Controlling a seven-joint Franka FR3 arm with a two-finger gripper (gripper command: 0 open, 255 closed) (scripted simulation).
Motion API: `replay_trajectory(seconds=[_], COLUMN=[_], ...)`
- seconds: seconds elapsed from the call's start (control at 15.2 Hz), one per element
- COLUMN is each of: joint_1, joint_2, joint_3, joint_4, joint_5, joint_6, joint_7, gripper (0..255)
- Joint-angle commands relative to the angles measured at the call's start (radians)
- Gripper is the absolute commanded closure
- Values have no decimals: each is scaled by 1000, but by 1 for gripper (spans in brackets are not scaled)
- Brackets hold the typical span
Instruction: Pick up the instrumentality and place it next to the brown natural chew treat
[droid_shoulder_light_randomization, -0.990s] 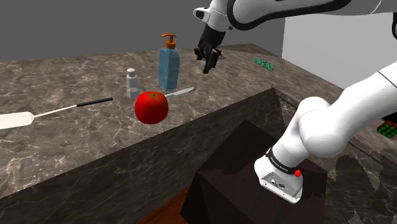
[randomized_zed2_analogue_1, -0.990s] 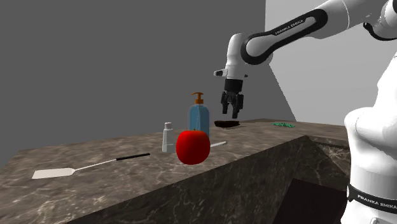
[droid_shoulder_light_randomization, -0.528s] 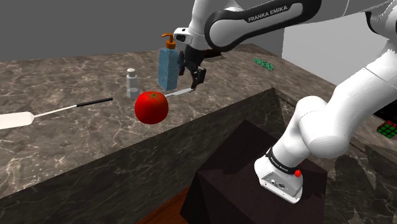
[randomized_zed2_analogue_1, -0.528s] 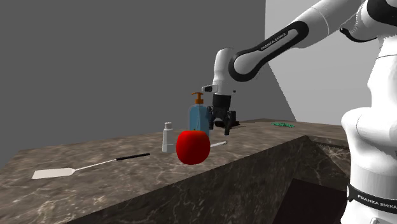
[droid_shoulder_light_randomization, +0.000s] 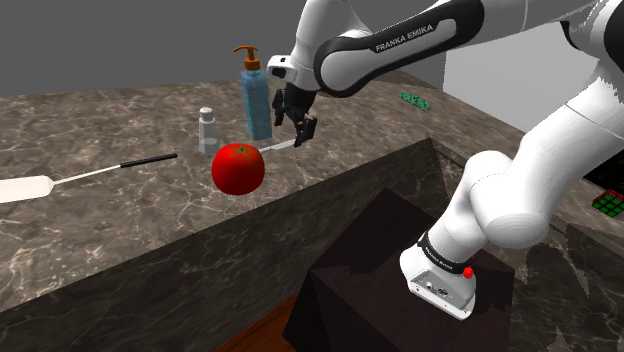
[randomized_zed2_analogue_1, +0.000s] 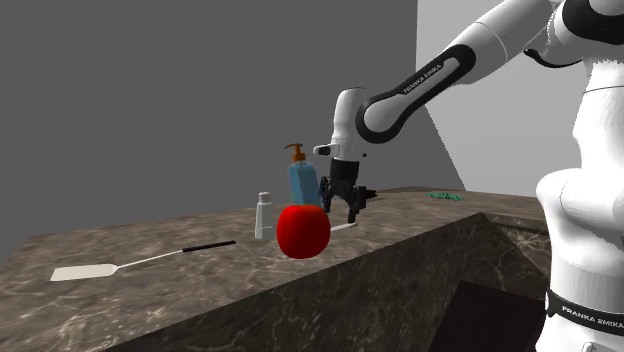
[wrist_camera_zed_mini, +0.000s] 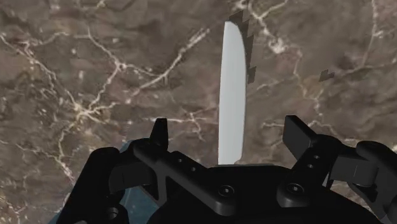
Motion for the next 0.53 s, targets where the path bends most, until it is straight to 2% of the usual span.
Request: replay_trajectory(seconds=[0.0,0.4,0.46], joint_1=[0,0,0], joint_2=[21,21,21], joint_3=[-2,-2,-2], joint_4=[-18,-18,-18], joint_5=[1,1,1], joint_6=[8,8,8], joint_7=[-7,-7,-7], gripper=[0,0,255])
